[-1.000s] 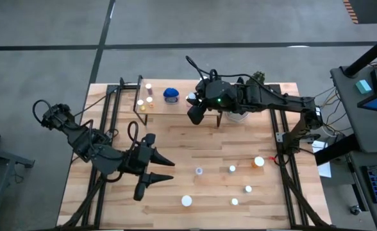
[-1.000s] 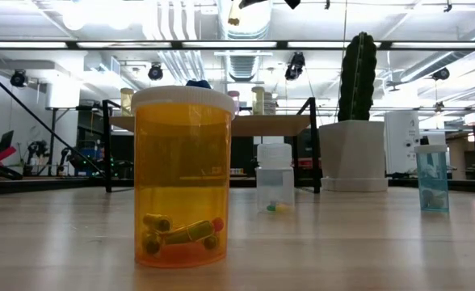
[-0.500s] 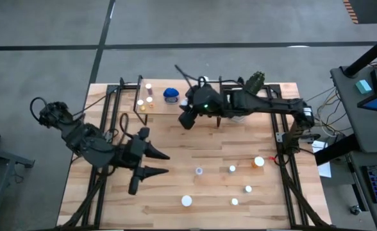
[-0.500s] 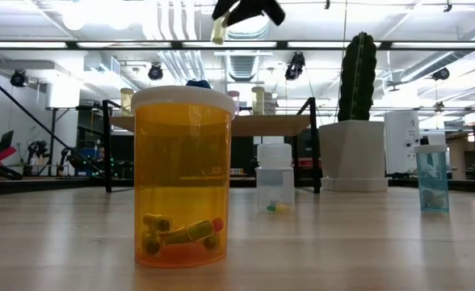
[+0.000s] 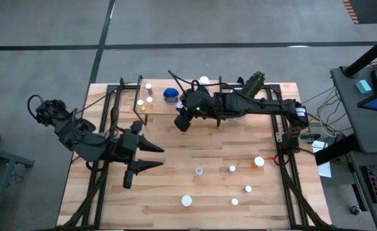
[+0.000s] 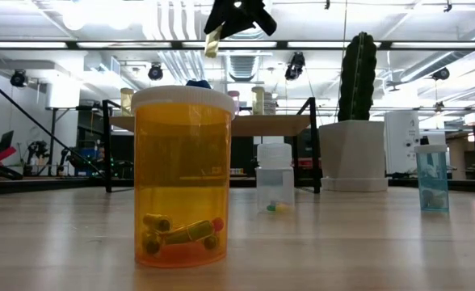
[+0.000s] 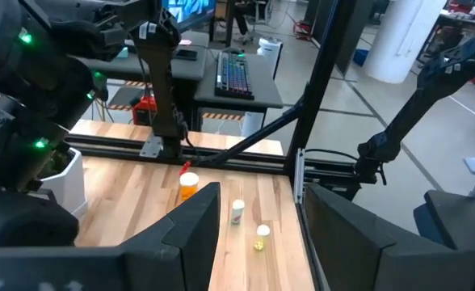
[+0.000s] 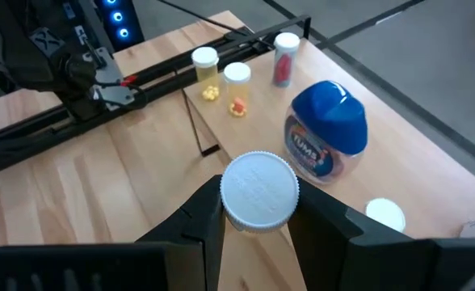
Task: Pick and place medicine bottles onto shelf by color
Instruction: Put the yellow pill bottle on the shelf
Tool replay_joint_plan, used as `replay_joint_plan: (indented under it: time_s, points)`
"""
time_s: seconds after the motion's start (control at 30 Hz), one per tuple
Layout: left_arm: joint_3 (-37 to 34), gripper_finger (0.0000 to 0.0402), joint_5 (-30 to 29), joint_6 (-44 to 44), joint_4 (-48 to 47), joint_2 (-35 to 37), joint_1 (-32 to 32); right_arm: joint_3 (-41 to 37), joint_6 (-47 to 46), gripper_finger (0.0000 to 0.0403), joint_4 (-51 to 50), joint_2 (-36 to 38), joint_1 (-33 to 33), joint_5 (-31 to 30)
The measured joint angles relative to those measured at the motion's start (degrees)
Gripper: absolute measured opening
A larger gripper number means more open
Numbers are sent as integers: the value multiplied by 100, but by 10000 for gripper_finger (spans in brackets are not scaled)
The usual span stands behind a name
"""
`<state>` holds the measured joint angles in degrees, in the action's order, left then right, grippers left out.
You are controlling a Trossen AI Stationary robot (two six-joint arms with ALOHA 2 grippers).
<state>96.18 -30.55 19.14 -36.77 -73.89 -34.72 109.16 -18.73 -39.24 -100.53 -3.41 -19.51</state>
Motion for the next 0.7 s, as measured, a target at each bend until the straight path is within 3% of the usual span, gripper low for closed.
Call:
replay_joint_plan:
  time_s: [0.43, 0.7]
  points:
    - [-2, 164, -17, -128, 6, 27, 11, 0, -77, 109, 162, 2, -21, 50]
    - [-8, 164, -52, -369, -2, 160, 11, 2, -383, 109, 1135, -314, 7, 793]
